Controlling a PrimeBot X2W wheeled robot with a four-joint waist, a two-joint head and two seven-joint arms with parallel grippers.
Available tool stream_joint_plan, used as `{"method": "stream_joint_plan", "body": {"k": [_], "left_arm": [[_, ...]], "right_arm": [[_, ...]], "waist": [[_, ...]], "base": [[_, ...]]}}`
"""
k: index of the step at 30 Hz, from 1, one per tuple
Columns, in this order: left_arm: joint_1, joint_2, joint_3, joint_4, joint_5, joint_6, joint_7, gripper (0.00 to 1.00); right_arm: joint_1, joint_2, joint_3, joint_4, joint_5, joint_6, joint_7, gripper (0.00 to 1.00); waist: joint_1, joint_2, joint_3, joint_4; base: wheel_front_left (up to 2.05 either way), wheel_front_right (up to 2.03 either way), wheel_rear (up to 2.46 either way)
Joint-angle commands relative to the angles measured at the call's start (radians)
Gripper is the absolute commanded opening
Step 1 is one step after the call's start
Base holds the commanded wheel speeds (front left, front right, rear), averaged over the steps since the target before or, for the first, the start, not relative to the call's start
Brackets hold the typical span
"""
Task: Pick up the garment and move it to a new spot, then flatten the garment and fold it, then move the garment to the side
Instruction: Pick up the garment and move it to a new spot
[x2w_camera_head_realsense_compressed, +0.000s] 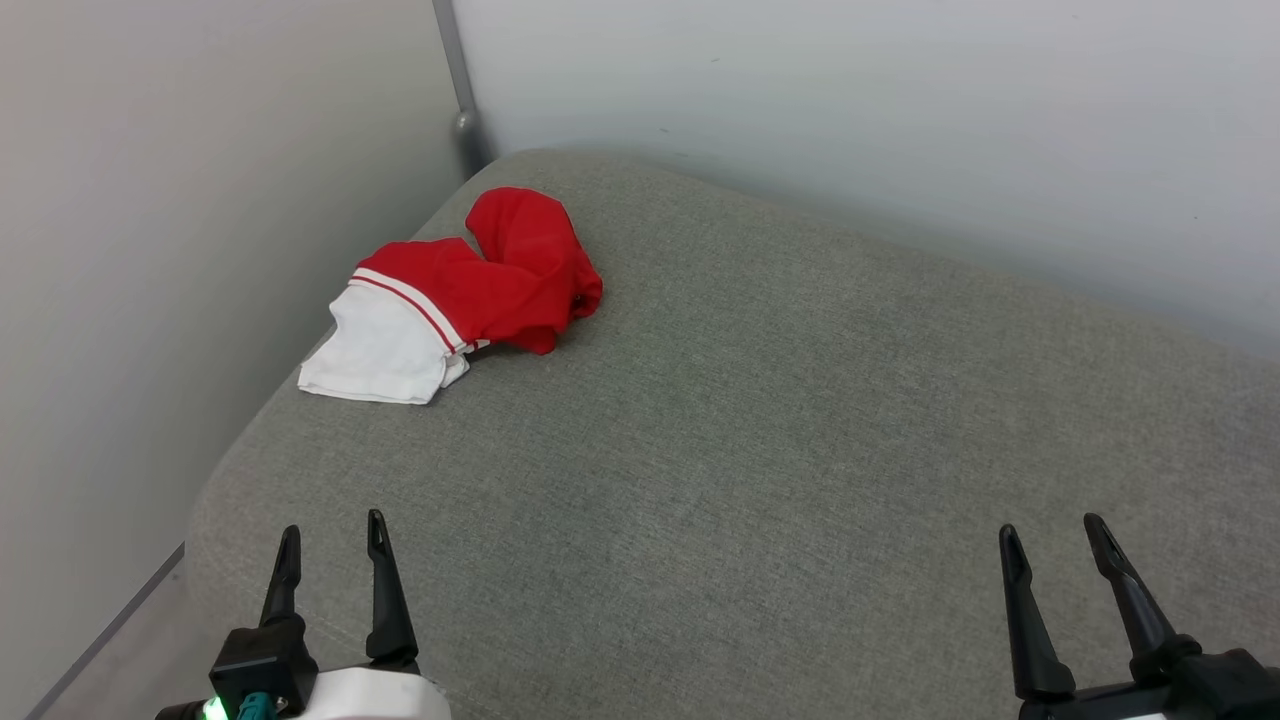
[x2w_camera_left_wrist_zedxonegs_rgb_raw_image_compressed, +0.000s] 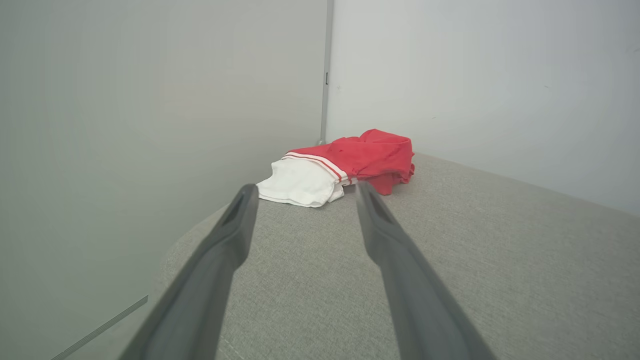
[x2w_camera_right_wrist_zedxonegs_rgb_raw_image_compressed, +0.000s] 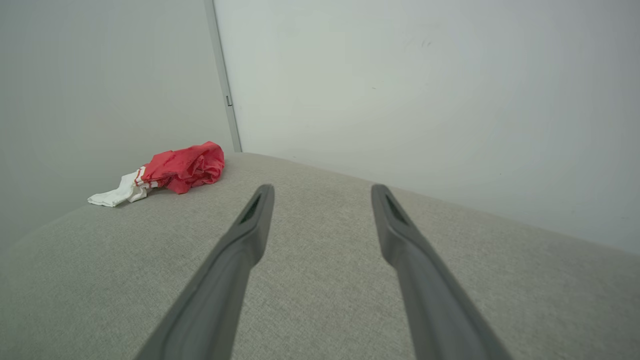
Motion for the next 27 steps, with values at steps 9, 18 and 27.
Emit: {"method": "stream_joint_plan", "body": {"k": [9,18,27], "left_arm": [[-0.041,-0.001,0.034,0.018,-0.002,-0.018,-0.003,1.00],[-0.294,0.095,0.200,0.125,-0.011,-0.106,-0.003,1.00],[-0.631,0.281,0.258,0.288,-0.059,-0.177,0.108,1.00]], "right_arm": [[-0.010,0.001,0.007,-0.005,-0.015,-0.001,-0.002,1.00],[-0.050,0.001,-0.001,-0.022,-0.050,-0.001,-0.002,1.00],[-0.107,0.001,-0.017,-0.043,-0.097,-0.001,-0.002,1.00]], "waist": [[-0.0001,0.0000,0.010,-0.024],[-0.0001,0.0000,0.089,-0.077],[-0.0001,0.0000,0.218,-0.135]], "base": [[0.00,0.00,0.00],[0.00,0.00,0.00],[0.00,0.00,0.00]]}}
